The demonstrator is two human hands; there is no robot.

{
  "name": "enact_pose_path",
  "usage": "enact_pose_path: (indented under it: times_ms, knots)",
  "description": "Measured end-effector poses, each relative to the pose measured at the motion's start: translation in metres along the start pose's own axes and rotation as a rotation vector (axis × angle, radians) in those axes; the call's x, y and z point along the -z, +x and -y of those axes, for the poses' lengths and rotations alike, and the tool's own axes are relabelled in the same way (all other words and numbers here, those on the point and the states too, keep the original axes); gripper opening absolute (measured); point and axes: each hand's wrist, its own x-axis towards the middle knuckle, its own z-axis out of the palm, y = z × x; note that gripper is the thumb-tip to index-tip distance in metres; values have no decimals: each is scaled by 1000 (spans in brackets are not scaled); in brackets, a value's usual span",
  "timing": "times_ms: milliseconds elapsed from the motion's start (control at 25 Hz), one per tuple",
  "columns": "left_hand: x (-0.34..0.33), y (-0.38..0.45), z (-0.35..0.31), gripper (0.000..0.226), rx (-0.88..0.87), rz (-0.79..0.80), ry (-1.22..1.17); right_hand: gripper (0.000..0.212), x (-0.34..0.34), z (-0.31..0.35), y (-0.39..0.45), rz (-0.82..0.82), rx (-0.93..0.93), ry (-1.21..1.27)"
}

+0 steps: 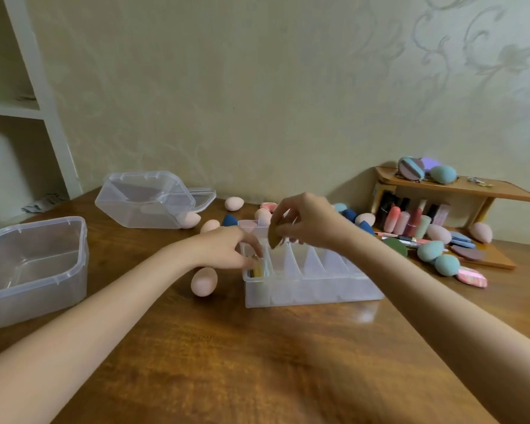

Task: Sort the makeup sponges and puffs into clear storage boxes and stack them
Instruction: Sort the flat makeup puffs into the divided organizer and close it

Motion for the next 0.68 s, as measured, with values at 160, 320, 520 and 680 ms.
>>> enact_pose_path:
  times_ms: [160,320,520,680]
  knots:
    - [-10,2,-13,14,43,-33,90,24,-19,14,-11,24,44,-94]
    - [-7,3,-18,3,80,7,112,23,-38,19,-16,45,77,-232]
    - [-4,6,-23,17,143,7,187,25,-49,16,-12,30,24,-243]
    - [-3,4,-23,30,168,-19,160,21,-48,12,-7,93,80,-308]
